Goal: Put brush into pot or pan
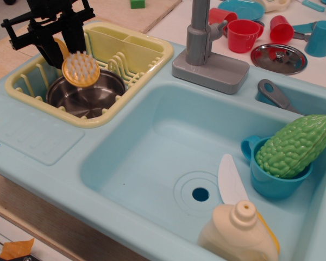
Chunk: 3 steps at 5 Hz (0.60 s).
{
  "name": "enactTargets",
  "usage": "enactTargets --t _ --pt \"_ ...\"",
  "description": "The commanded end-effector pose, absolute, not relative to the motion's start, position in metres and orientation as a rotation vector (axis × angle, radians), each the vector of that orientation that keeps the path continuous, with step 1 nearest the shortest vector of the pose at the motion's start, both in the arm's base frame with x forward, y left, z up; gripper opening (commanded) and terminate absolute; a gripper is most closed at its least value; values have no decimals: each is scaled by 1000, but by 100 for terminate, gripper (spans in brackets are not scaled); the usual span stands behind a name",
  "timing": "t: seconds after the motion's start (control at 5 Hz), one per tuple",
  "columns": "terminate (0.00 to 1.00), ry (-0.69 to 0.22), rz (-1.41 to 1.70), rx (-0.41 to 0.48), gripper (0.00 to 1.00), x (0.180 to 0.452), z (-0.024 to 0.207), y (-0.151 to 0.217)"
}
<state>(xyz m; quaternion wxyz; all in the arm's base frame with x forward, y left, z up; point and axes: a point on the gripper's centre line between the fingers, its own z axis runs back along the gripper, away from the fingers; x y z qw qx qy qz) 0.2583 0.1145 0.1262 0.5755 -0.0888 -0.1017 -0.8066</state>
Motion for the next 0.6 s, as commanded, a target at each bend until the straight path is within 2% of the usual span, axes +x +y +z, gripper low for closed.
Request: enactTargets --t 0.0,0.2,0.4 --pt "0 -249 -1940 -186 100 266 134 113" --pt "0 -249 -1940 -186 100 266 134 113" --pt "100 -249 -1940 -186 100 266 134 113"
